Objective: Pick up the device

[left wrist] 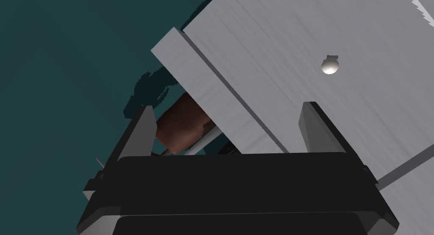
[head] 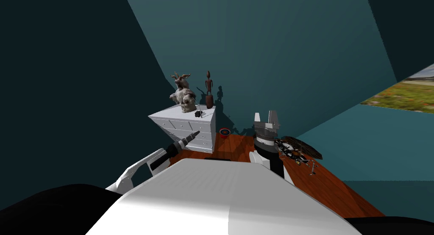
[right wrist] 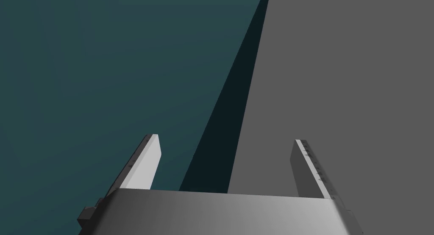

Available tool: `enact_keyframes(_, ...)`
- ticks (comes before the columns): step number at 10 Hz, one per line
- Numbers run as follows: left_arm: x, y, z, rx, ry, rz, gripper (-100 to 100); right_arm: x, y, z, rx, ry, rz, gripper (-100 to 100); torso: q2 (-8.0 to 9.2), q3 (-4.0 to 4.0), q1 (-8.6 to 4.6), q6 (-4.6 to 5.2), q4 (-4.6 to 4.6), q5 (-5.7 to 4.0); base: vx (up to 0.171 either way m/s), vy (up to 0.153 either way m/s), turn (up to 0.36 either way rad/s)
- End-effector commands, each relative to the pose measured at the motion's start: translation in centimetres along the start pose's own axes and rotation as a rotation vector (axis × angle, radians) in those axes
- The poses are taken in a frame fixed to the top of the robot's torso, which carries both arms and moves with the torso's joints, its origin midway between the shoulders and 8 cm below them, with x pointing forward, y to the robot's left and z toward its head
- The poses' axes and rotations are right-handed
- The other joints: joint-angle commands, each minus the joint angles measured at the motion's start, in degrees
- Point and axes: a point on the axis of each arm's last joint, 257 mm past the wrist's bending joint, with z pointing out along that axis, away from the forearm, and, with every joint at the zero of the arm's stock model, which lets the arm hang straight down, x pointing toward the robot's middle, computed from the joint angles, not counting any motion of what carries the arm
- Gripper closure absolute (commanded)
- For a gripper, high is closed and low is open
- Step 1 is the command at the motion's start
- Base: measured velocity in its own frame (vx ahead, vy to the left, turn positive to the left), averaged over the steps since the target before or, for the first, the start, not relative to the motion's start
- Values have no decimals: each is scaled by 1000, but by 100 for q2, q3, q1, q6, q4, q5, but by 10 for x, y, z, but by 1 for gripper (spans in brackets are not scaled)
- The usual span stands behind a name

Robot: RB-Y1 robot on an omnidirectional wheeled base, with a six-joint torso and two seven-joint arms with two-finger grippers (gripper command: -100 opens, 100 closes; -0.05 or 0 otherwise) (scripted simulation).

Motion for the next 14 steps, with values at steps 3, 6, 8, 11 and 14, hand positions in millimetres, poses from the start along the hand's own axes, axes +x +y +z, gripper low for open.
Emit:
enact_keyframes(3,27,27,-27,-23,109,3,-100,0,0,0,0,0,0,0,-4,-2,-7,-2,-1,-2,-1,-87,-11)
enact_keyframes(6,56,71,-65,-96,219,-25,-100,0,0,0,0,0,0,0,-7,-4,0,0,-1,-2,3,-87,-29)
enact_keyframes(8,55,70,-68,-86,241,-7,-100,0,0,0,0,0,0,0,-11,-6,1,-1,-2,-2,12,-58,-1)
enact_keyframes(11,76,111,-116,-163,356,-27,-100,0,0,0,0,0,0,0,-17,-10,5,0,-3,0,36,-79,-35)
enact_keyframes(14,80,133,-148,-203,431,-20,-100,0,0,0,0,0,0,0,-29,-16,-11,1,-6,-3,51,-103,-29)
